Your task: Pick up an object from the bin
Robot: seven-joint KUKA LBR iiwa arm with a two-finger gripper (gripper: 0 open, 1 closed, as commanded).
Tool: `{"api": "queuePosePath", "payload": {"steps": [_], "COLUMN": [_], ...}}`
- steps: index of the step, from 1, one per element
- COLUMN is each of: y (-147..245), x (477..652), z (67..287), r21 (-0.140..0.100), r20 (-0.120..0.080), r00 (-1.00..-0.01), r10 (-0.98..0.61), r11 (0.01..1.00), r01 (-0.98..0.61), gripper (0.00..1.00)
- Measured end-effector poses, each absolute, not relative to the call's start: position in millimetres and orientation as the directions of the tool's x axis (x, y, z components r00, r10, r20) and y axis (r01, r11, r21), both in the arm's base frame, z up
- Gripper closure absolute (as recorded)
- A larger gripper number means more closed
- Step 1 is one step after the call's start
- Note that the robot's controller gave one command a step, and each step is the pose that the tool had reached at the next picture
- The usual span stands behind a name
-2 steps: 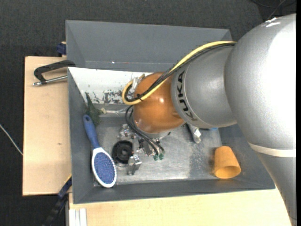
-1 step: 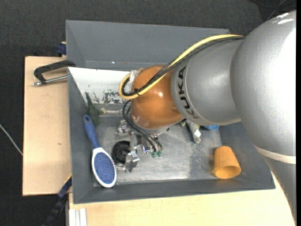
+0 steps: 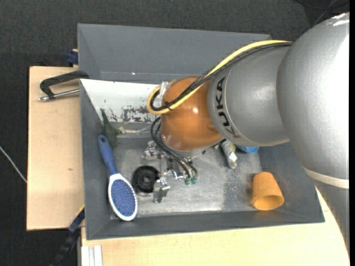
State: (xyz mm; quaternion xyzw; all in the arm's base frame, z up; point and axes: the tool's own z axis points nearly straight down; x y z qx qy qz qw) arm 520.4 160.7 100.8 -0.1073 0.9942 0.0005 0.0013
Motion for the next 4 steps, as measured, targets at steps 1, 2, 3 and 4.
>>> {"api": "queuePosePath", "payload": {"steps": [1, 2, 3, 4], "y": [168.4, 169.3, 169.9, 171.3], "x": [508.9, 509.9, 511.4, 512.7], "z": [71.7, 72.9, 74.6, 86.0], "r21": [0.003, 0.002, 0.003, 0.003], "r20": [-0.006, -0.005, -0.009, -0.007], "r00": [-0.985, -0.985, -0.985, -0.985], "r10": [-0.171, -0.171, -0.171, -0.171], "r11": [0.985, 0.985, 0.985, 0.985], "r01": [-0.171, -0.171, -0.171, -0.171], "gripper": [0.00, 0.00, 1.00, 1.00]}}
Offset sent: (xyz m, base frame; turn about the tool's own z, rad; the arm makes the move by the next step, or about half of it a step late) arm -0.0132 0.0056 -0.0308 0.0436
